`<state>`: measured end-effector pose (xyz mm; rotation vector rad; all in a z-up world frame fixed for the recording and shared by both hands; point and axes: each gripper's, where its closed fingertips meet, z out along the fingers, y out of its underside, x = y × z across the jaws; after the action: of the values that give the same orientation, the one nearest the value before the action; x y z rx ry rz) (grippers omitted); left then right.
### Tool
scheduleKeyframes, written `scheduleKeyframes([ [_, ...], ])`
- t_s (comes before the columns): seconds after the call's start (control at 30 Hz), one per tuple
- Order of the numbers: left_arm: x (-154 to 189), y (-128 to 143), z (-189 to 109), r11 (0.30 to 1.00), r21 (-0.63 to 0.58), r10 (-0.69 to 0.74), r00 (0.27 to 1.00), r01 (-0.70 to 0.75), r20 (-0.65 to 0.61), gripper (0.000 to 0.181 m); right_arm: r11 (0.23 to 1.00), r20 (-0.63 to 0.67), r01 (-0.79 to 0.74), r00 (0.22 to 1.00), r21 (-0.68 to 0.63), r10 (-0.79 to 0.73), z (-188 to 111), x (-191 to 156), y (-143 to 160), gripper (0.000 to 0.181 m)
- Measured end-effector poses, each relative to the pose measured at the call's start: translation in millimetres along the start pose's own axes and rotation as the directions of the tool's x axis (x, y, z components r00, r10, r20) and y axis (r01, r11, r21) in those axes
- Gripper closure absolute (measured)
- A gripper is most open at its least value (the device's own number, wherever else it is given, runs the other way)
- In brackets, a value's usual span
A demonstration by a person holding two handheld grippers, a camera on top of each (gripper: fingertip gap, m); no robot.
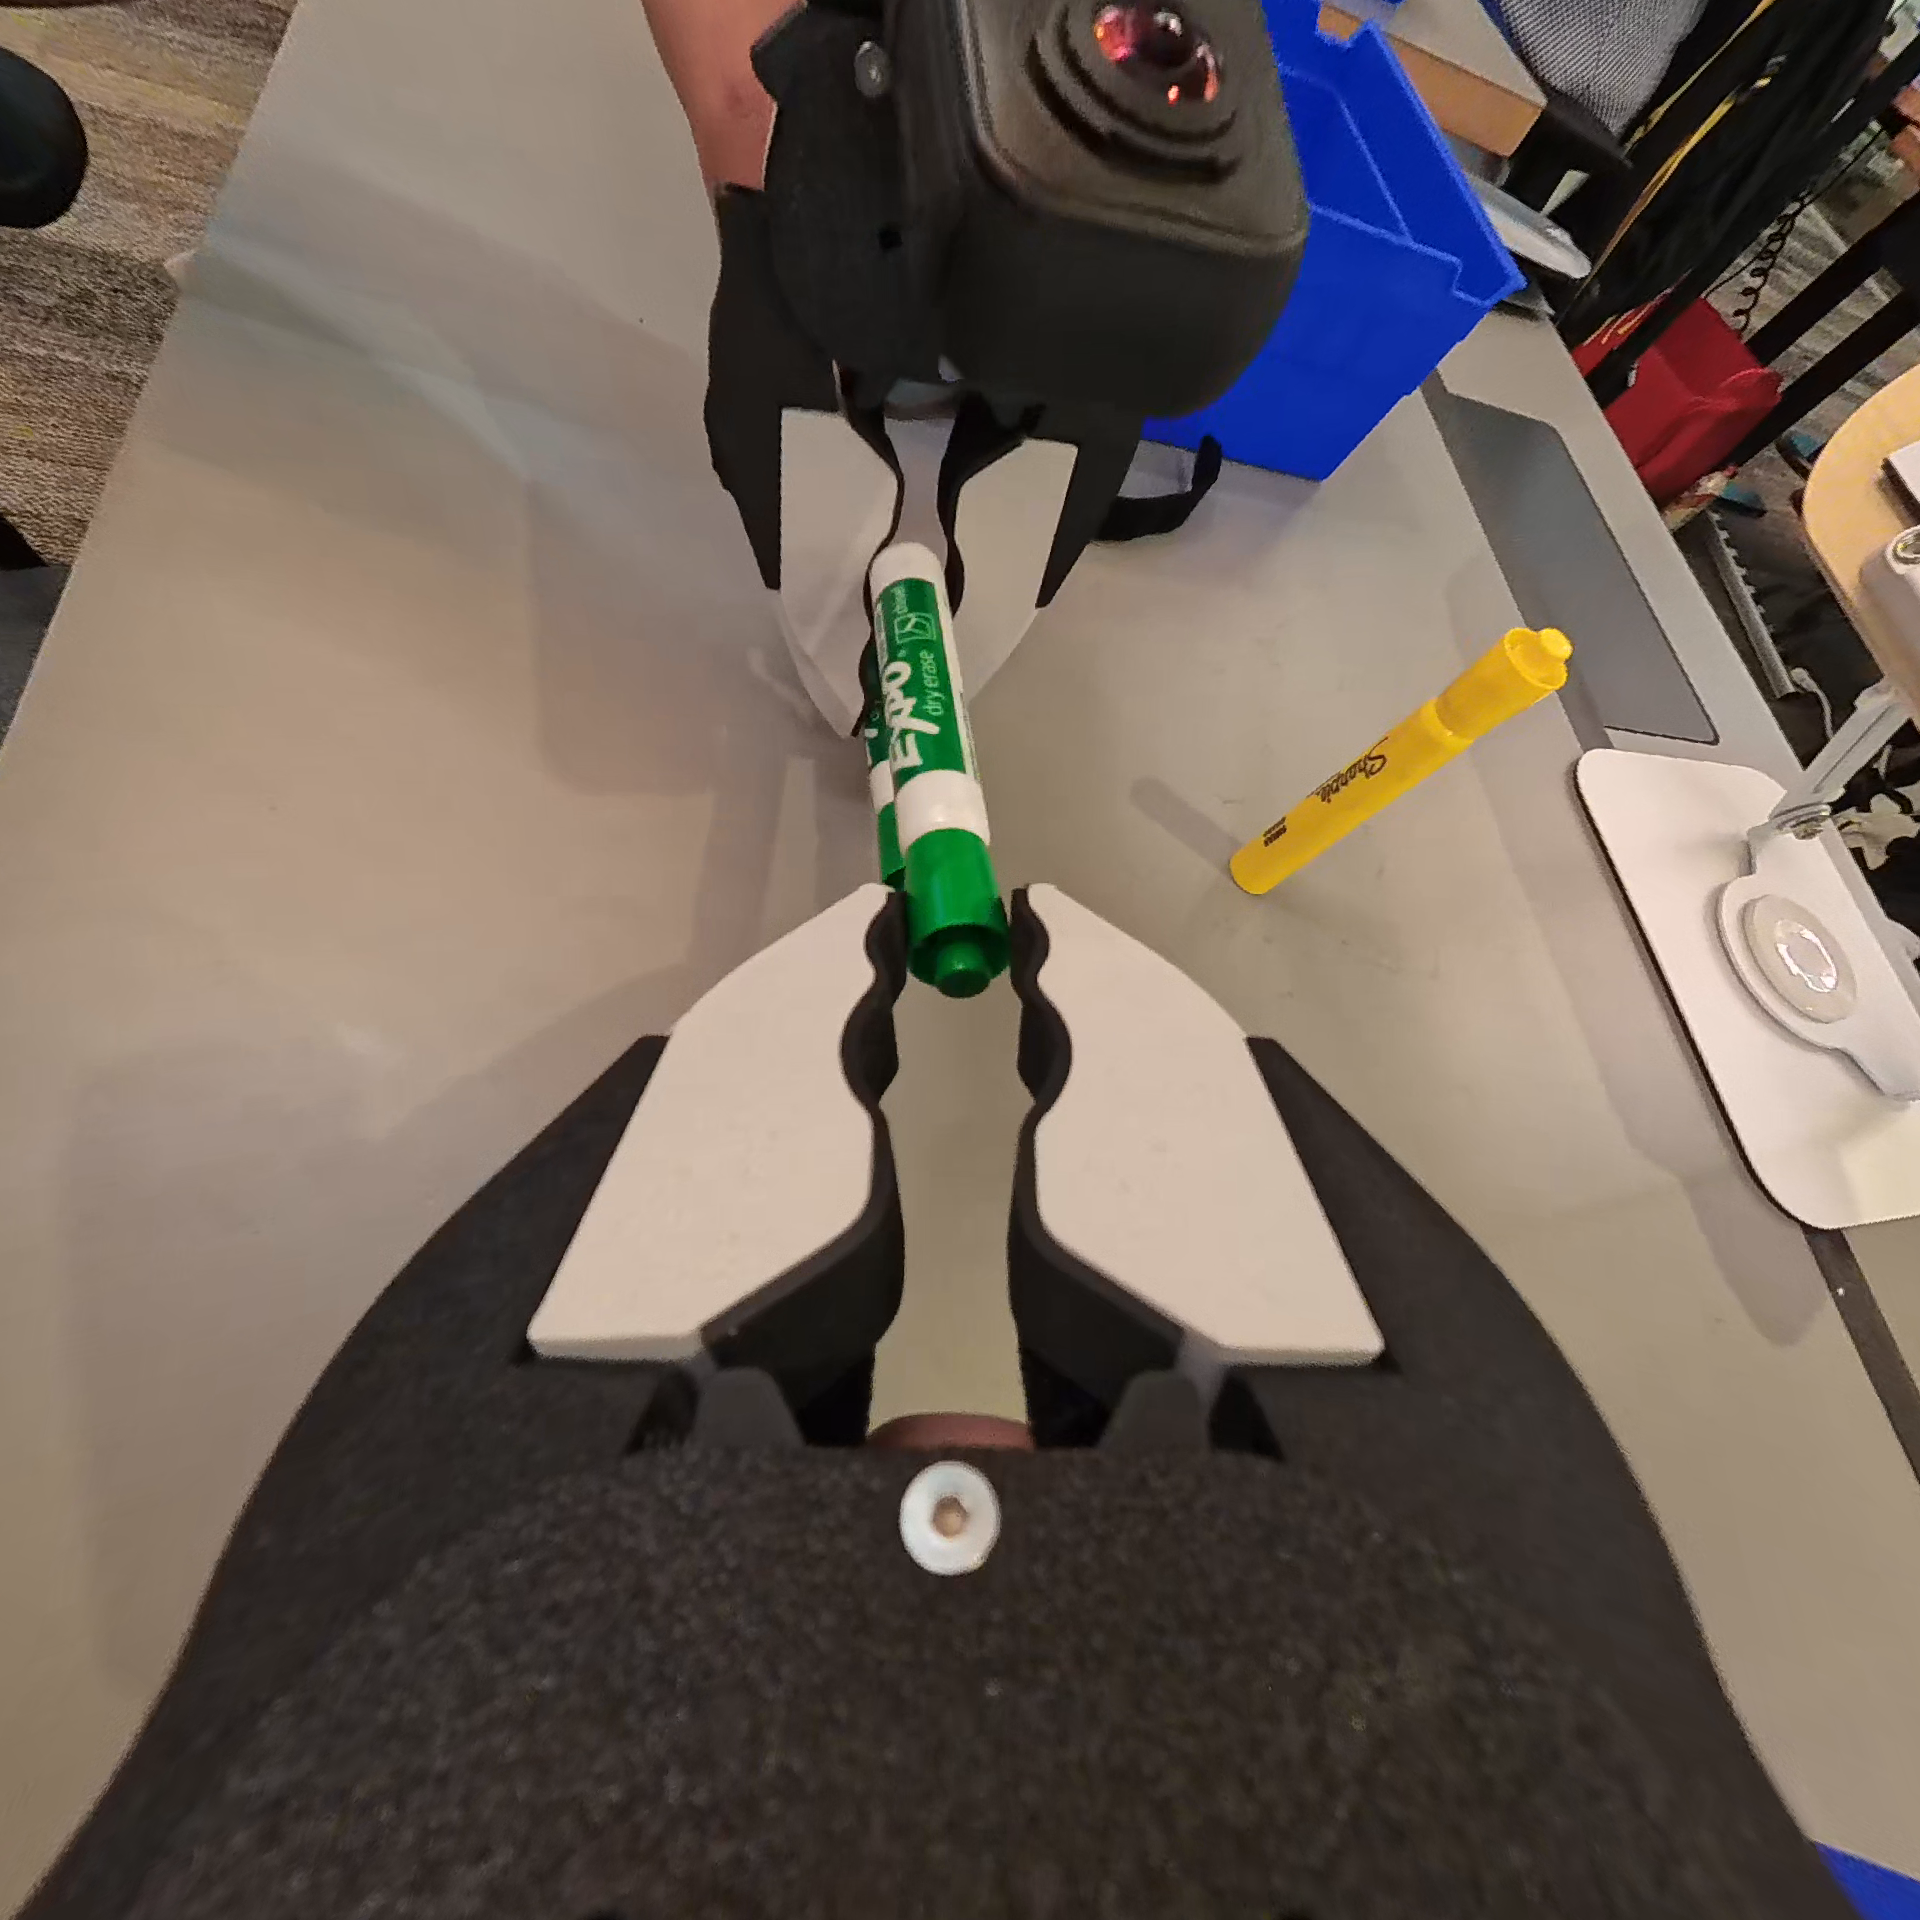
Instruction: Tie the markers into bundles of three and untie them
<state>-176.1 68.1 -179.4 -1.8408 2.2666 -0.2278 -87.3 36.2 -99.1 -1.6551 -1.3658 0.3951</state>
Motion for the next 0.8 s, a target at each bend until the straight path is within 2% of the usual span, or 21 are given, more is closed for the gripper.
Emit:
scheduleKeyframes([
  [0.43, 5, -13, 1, 1.000, 0.024, 0.005, 0.999, -0.004, -0.039, 0.163, 0.999, 0.005, 0.007, 1.000, 0.040, -0.007, -1, -4, -5, 0.163],
  [0.8, -5, -28, -1, 0.997, 0.003, 0.078, 0.996, -0.079, 0.031, 0.164, 0.998, 0.035, -0.060, 0.998, 0.014, 0.060, 28, 0, -1, 0.162],
])
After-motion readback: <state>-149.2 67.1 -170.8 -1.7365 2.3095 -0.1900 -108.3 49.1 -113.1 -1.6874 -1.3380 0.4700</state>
